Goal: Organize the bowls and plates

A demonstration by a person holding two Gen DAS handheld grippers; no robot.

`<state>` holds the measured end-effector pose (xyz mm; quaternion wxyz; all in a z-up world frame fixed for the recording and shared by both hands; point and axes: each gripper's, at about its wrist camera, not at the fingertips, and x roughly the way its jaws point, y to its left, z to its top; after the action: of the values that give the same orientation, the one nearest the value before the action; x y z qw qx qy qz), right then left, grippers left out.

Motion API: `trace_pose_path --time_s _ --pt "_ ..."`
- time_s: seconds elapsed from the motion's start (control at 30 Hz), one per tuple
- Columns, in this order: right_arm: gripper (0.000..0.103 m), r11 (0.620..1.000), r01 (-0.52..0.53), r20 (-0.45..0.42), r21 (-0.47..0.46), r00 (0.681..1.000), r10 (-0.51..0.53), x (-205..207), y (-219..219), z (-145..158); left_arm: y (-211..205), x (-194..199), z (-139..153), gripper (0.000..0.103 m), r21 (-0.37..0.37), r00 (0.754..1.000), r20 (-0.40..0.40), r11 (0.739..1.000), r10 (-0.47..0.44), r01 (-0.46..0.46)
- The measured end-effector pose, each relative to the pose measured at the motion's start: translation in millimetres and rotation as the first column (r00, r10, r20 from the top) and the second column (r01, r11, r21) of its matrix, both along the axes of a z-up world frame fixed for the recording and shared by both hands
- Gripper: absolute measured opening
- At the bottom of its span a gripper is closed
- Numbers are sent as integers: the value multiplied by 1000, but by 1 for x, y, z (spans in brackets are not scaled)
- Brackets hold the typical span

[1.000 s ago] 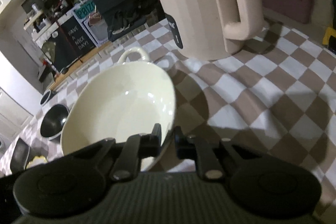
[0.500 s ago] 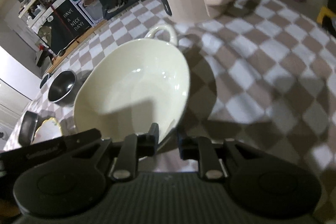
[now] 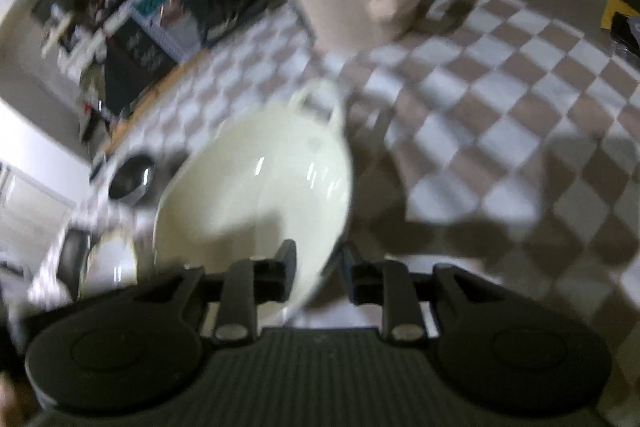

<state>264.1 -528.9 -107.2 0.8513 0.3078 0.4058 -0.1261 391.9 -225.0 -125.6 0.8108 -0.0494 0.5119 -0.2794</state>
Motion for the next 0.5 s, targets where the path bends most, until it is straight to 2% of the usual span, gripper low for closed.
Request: trace_pose_path --time_s 0.1,0.2,0.27,0.43,0.5 --pt "35 997 43 111 -66 993 -35 14 -18 10 6 -8 0 30 -15 1000 -6 1000 -2 1" --pt "35 997 70 169 -25 984 -65 26 -30 9 11 -13 -2 31 -52 998 -59 999 3 -6" --pt "34 998 67 165 -17 984 -63 35 -30 2 12 -17 -2 30 -61 997 -72 998 2 -6" --pt "34 994 47 117 -95 993 -36 59 -20 -10 12 -23 -8 29 -103 991 -132 995 1 -15" --pt "20 992 50 81 -119 996 -40 67 -19 -15 11 -23 -9 29 -137 989 -148 990 4 -25"
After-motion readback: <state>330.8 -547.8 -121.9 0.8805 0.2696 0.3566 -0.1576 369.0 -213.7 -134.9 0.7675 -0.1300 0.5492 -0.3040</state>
